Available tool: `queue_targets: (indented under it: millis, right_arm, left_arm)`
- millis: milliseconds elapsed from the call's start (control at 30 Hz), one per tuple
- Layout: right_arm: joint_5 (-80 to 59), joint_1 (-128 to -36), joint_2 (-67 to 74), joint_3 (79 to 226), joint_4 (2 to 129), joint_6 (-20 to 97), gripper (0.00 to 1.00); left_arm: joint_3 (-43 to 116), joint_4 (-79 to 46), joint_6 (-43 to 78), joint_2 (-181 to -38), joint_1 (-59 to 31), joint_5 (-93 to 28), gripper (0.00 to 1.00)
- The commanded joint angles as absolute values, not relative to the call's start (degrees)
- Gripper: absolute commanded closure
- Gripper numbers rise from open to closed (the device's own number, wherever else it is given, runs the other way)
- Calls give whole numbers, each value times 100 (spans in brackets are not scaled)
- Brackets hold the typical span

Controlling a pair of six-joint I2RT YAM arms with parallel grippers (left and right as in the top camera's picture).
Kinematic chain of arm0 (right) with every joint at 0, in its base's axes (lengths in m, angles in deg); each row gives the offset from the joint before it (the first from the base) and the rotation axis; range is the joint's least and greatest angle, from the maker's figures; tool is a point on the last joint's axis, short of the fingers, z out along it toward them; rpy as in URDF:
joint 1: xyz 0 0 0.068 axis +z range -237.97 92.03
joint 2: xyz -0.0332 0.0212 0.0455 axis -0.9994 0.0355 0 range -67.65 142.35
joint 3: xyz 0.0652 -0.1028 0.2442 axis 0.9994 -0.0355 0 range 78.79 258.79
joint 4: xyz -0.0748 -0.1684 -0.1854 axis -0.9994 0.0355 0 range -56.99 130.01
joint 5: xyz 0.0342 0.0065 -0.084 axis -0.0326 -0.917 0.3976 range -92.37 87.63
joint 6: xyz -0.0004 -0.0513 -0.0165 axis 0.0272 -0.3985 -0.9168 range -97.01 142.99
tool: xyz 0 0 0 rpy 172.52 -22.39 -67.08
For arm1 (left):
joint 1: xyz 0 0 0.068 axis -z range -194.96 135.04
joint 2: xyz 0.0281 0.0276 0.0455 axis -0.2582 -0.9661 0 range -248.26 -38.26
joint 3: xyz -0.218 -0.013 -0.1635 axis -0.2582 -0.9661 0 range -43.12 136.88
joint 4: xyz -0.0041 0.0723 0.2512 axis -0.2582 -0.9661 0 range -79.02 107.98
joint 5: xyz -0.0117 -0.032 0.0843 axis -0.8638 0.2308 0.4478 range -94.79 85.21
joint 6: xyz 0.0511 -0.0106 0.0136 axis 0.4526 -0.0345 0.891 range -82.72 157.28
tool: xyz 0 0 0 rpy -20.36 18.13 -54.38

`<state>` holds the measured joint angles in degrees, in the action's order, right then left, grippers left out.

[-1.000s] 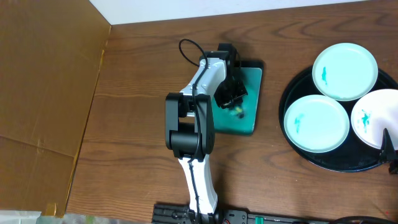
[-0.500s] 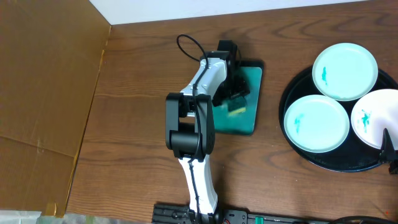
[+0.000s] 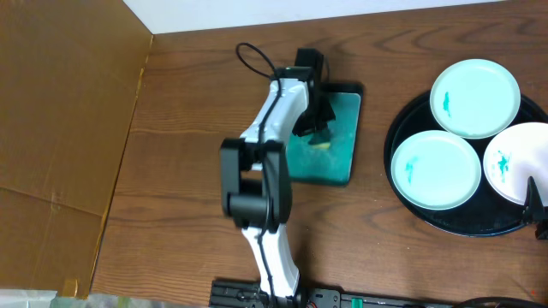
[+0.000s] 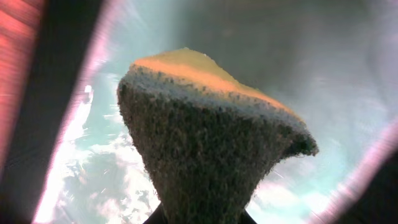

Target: Clean dirty plates on tray and stack at the side

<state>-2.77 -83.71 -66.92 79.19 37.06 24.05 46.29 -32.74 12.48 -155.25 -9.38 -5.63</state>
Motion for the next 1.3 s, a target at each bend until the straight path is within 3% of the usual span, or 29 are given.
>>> queue_targets:
  millis: [0,267,700,1033,1267]
  right_arm:
    - [-262,-8465,-6716,7910,3730,2485,1]
    - [-264,-8465,-6716,7910,3730,2485,1]
    - [-264,-8465,-6716,7910,3730,2485,1]
    - [-264,-8465,-6716,7910,3730,2485,1]
    - [-264,-8465,-6716,7910,3730,2485,1]
  left_arm:
    - [4681,-3291,1261,-14657,-946,-430,93]
    - [4679,-3422,1261,-13534,-940,-428,93]
    - [3680,-2790,1202,-14592,-942,-428,93]
    - [4229,-3372,1215,-13211,-874,-428,93]
    - [3566,-2939,1152,-13525,-651,-425,93]
